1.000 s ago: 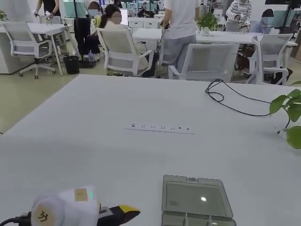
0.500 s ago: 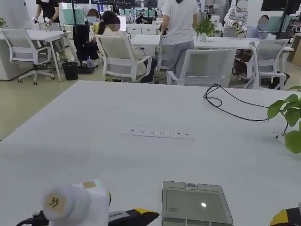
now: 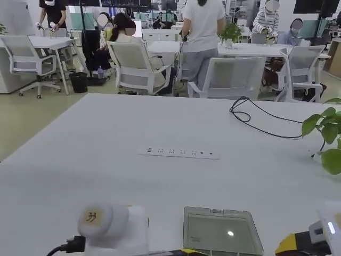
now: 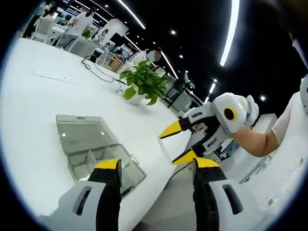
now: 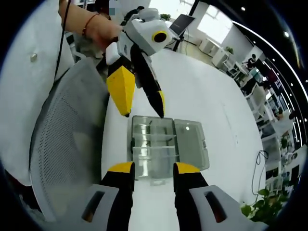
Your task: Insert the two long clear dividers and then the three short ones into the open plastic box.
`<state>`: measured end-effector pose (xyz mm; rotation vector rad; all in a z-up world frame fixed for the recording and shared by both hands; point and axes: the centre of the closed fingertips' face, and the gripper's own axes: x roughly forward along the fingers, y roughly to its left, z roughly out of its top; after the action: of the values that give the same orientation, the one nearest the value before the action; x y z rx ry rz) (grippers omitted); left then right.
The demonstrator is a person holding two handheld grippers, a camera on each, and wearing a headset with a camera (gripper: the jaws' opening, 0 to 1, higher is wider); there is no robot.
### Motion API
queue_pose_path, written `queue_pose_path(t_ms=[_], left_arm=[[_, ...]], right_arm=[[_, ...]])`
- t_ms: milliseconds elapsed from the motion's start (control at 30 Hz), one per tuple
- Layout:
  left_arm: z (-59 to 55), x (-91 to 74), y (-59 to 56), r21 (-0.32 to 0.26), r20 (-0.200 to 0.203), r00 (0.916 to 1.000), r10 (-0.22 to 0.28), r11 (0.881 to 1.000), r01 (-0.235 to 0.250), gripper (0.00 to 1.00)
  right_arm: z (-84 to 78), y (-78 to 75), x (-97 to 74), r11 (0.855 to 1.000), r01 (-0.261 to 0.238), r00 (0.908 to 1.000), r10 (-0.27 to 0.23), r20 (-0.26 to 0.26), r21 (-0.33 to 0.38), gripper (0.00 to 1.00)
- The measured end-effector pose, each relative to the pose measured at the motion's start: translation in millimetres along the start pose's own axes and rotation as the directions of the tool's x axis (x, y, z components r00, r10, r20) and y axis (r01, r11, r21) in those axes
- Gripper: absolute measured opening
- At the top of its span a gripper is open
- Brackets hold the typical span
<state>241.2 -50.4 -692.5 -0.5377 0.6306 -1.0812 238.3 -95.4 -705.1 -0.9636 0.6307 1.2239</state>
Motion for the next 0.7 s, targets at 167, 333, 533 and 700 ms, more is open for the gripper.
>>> queue_pose_path(t_ms=[167,333,533,700], left_arm=[[-1.3,10.0,-6.6,-0.075,0.005,0.9997,-0.023,0.997,0.023,0.47],[-2.0,15.9,-9.0,-0.129,0.004,0.9994,-0.036,0.991,0.036,0.34],[-7.0,18.7,-8.8,-0.165,-0.015,0.9992,-0.038,0.986,0.035,0.23],[-10.9,21.3,-12.5,-0.19,-0.03,0.9982,-0.052,0.981,0.045,0.15]], right_arm=[[12.1,5.4,-0.1,1.0,-0.002,0.9999,0.003,0.012,-0.009,0.33],[21.3,8.3,0.0,1.0,-0.001,0.9999,0.002,0.013,-0.031,0.33],[27.6,9.2,-0.7,0.999,-0.003,0.9999,0.003,0.014,-0.044,0.33],[30.0,9.0,-1.1,0.999,-0.004,0.9999,0.005,0.016,-0.044,0.33]])
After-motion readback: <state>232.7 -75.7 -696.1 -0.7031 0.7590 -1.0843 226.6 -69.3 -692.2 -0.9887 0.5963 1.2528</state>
